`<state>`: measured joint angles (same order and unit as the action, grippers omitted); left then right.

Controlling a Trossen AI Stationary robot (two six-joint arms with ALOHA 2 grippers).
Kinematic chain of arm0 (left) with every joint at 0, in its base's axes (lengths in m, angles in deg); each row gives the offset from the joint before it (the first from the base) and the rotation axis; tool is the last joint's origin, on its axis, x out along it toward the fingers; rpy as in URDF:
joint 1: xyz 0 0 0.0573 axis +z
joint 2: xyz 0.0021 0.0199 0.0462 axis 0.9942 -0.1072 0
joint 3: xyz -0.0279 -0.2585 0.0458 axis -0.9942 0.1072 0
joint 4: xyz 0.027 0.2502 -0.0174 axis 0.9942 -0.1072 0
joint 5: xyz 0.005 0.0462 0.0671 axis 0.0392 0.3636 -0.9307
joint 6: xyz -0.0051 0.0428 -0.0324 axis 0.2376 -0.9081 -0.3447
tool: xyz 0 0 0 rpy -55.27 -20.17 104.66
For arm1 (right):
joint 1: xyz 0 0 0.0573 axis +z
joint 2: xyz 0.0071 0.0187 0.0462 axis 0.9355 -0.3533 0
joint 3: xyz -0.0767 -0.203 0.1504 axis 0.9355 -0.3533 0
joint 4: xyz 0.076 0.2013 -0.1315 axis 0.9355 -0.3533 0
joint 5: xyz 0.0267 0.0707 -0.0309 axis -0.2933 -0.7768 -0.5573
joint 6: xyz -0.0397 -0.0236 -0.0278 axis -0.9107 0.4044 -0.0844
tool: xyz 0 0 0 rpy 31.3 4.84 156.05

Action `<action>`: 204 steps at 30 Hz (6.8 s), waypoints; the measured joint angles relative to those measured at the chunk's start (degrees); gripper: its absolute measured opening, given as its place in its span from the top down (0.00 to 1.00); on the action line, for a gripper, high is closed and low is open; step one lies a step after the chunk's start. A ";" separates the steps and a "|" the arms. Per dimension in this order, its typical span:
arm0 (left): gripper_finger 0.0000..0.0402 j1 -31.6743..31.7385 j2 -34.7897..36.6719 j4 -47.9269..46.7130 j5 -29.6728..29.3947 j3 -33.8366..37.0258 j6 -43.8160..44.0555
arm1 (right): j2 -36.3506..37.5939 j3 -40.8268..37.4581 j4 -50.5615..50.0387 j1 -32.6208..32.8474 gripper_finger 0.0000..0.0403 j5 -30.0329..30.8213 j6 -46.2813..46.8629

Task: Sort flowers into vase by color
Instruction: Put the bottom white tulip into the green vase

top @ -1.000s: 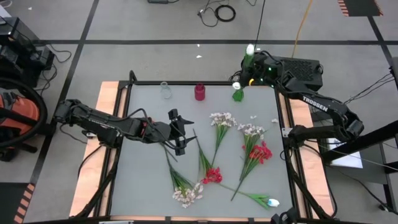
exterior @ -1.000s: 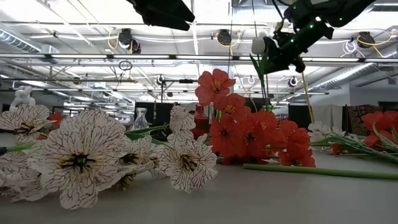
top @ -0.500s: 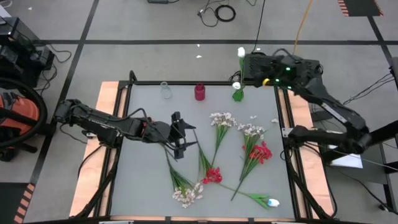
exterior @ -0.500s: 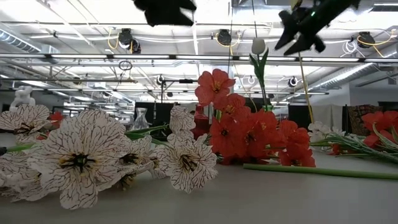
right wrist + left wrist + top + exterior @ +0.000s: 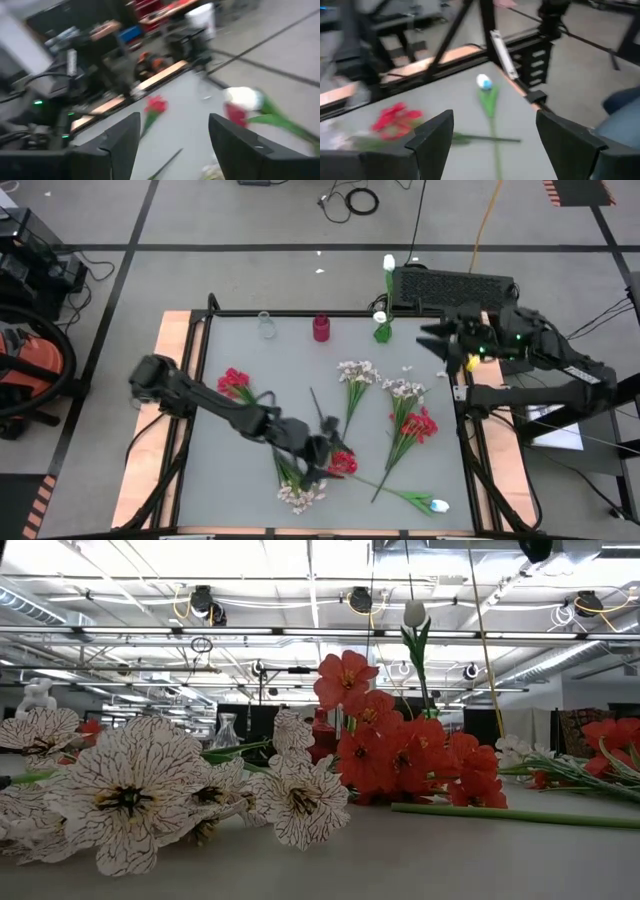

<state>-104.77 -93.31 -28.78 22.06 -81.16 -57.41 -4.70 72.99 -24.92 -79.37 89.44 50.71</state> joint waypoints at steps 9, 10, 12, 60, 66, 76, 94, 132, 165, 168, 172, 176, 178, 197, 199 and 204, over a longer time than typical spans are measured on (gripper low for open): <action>0.28 -0.64 -17.91 -13.37 1.22 -16.97 0.06 | -5.89 -0.02 -0.08 19.54 0.47 8.94 -2.91; 0.28 -0.60 -19.34 -13.74 1.22 -17.89 0.06 | -6.87 -0.05 -0.07 21.30 0.47 10.22 -3.04; 0.29 -0.59 -21.70 -15.09 1.24 -18.90 0.07 | -8.98 -0.11 -0.09 24.64 0.47 12.53 -3.13; 0.98 3.82 -31.59 -17.01 9.66 -21.00 4.78 | -26.82 -0.11 8.94 49.56 0.47 37.01 1.68; 0.99 4.30 -30.22 -20.27 10.82 -20.84 4.81 | -27.04 -0.11 8.65 49.56 0.47 37.00 3.47; 0.99 2.73 -23.98 -34.31 10.53 -20.63 3.24 | -29.93 -0.11 6.73 50.71 0.47 36.41 7.81; 1.00 0.51 -23.22 -34.11 15.67 -20.69 3.24 | -49.22 -0.11 3.76 61.57 0.47 24.42 33.35; 1.00 2.66 -23.09 -33.54 14.03 -20.80 8.78 | -67.95 -0.11 10.93 58.81 0.66 11.33 41.87; 0.38 -4.84 -16.94 -18.23 -11.01 -20.93 3.85 | -62.93 22.55 -24.41 55.38 0.99 0.98 38.36; 0.40 -4.77 -17.44 -18.66 -10.59 -20.89 2.77 | -62.92 22.77 -24.74 55.32 0.99 0.97 37.79; 0.48 -4.24 -17.93 -19.20 -10.11 -20.87 2.69 | -62.92 22.77 -26.07 54.98 0.99 2.11 37.74; 0.58 -3.62 -17.91 -18.88 -10.98 -20.87 2.82 | -62.94 22.75 -26.73 54.96 0.99 3.89 36.42; 0.62 -3.33 -17.91 -19.05 -11.26 -20.87 2.84 | -62.94 22.75 -26.67 54.85 0.99 3.90 36.28; 0.70 -2.30 -18.37 -23.56 -11.55 -20.84 2.17 | -62.94 22.75 -26.53 54.63 0.99 3.85 36.28; 0.73 -2.30 -18.37 -23.10 -11.59 -20.84 1.48 | -62.94 22.75 -26.51 54.63 0.99 3.85 36.28; 0.91 -2.20 -18.37 -23.06 -11.59 -20.84 1.45 | -62.94 22.75 -26.53 54.63 0.99 3.89 36.29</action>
<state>-106.97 -111.68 -51.84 10.46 -102.01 -55.96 -67.64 95.75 -51.46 -24.74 93.33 87.01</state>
